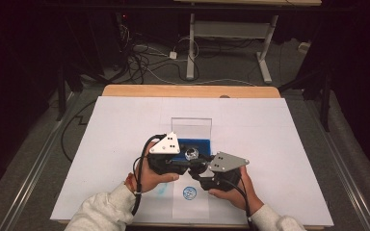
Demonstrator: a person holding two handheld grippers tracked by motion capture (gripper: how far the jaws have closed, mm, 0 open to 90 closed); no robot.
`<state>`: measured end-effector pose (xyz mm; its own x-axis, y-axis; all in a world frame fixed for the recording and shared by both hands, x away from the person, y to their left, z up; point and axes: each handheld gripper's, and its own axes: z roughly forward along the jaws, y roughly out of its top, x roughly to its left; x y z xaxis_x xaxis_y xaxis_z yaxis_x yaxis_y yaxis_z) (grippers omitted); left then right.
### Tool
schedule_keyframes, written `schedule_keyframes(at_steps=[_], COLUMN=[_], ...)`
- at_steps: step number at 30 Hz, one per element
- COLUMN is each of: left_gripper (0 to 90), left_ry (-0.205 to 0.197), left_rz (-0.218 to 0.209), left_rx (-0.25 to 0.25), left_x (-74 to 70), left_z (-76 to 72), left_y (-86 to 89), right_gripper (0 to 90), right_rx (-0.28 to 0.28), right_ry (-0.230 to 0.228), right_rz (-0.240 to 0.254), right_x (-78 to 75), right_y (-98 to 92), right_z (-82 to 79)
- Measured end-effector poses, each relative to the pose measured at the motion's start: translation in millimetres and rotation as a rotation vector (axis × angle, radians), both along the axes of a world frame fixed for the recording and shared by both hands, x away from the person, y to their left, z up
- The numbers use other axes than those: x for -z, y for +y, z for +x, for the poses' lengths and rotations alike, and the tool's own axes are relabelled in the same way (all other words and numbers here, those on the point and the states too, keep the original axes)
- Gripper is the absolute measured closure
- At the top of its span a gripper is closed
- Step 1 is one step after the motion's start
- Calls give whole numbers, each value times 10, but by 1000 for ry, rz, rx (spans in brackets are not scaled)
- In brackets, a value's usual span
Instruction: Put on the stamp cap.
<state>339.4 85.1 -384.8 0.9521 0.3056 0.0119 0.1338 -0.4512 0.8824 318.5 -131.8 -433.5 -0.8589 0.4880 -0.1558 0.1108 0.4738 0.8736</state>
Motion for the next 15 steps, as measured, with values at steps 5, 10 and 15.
schedule_keyframes(at_steps=[5, 10, 15], left_gripper=[546, 546, 547], left_ry=[-10, -13, -33], left_rz=[1, -11, 8], left_rx=[-5, -18, -28], left_x=[-14, -37, -53], left_z=[-6, 8, 0], left_y=[4, 47, 56], right_gripper=[379, 367, 337], right_rx=[8, 8, 17], right_ry=[-12, -12, -6], right_rz=[4, -5, -21], right_x=[4, 17, 39], right_y=[2, 5, -1], right_z=[-9, -9, 1])
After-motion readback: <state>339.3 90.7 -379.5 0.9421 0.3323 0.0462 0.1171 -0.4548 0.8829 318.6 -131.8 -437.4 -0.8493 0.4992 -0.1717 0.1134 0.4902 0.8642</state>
